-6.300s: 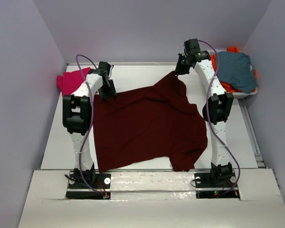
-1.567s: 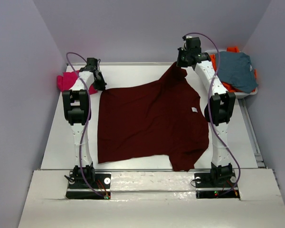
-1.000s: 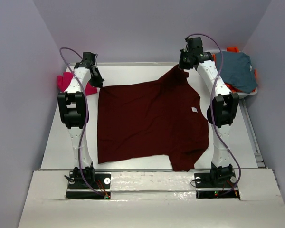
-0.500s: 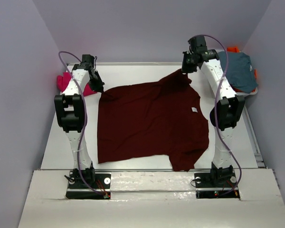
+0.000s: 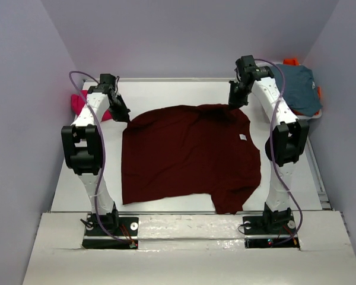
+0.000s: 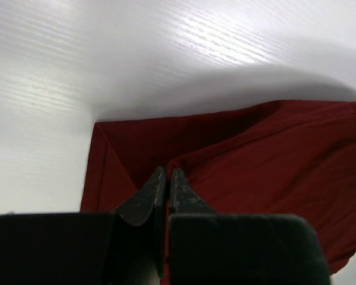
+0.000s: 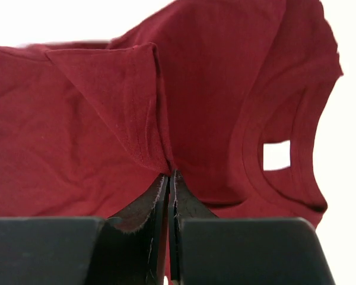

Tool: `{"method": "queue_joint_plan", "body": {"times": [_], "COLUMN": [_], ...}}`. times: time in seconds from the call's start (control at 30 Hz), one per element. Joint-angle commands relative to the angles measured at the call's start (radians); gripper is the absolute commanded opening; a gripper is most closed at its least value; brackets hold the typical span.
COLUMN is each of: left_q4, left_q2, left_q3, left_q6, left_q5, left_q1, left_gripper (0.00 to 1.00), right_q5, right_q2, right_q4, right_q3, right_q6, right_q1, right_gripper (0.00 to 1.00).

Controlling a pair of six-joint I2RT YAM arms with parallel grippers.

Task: Fold and stack the t-shirts
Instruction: Fold the tshirt

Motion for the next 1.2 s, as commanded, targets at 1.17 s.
{"method": "queue_joint_plan", "body": {"times": [1.17], "left_q4": [-0.039], "left_q2": [-0.12], "left_q3": [-0.171], "left_q6": [-0.007], "left_q5": [-0.151], "left_q1": [-0.005], "left_gripper": [0.06], "right_q5": [0.121], "right_q2": [-0.172], "right_q4": [-0.053], "right_q3": [-0.408], "right_q6": [0.103], "right_q1": [-0.086], "right_gripper": [0.07]}}
